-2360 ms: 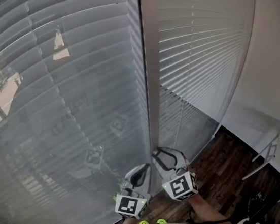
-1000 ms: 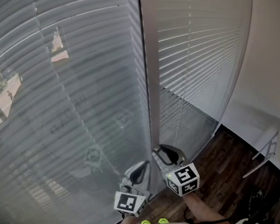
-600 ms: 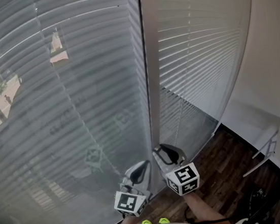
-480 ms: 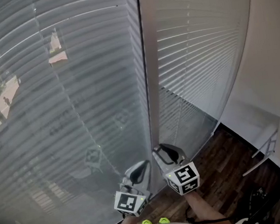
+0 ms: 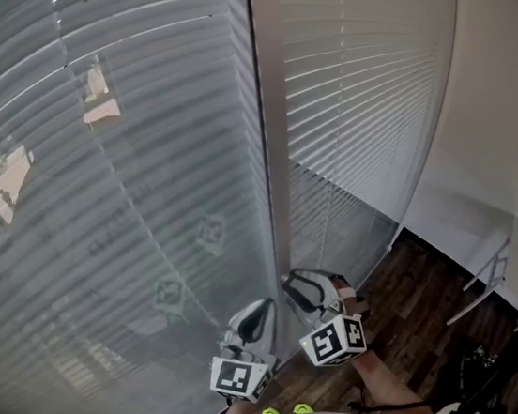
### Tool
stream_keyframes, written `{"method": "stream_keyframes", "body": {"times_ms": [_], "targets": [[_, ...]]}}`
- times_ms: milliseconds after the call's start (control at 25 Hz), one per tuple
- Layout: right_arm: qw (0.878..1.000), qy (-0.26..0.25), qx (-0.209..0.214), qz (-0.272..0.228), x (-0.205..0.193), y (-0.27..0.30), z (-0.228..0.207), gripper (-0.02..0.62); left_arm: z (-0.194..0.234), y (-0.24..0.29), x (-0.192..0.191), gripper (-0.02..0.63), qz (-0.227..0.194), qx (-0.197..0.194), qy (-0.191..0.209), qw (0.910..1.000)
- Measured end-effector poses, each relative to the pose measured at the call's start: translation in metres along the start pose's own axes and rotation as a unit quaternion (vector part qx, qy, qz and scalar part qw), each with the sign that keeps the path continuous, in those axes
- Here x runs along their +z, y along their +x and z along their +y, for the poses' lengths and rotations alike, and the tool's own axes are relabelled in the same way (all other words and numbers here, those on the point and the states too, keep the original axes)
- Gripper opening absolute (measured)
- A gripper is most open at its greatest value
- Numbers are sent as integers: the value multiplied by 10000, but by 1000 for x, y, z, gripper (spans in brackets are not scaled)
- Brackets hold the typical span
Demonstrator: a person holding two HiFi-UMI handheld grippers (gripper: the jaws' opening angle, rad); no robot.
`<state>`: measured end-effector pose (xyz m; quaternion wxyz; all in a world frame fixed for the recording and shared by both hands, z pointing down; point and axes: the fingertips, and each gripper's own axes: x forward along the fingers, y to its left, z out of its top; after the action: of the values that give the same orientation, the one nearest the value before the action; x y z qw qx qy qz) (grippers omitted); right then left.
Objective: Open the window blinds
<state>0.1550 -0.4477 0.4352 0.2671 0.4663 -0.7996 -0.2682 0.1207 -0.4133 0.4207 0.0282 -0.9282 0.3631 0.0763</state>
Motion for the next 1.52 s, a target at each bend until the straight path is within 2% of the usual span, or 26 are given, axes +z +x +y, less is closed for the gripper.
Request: {"method": "stream_keyframes", "body": {"times_ms": [200,320,720,1000,1160,1520], "targets": [[9983,-582,-12,86,1,6,1,126,-1,0,-1,-6,-39,13,-13,10000],[9970,-763,-73,57,1,6,1,126,-1,1,-1,-6,-69,18,-7,10000],[9986,-493,-136,-97,1,6,1,127,1,1,-1,-6,-53,189,31,9998],[9995,209,-118,-203,1,6,-1,127,4,1,5,-6,-31,345,63,9994],[9974,665,-93,-244,1,5,-3,127,2,-1,2,-6,-125,272,35,9995],[9745,2195,21,-462,0,5,-8,127,6,-2,3,-6,-66,379,9,9993]]}}
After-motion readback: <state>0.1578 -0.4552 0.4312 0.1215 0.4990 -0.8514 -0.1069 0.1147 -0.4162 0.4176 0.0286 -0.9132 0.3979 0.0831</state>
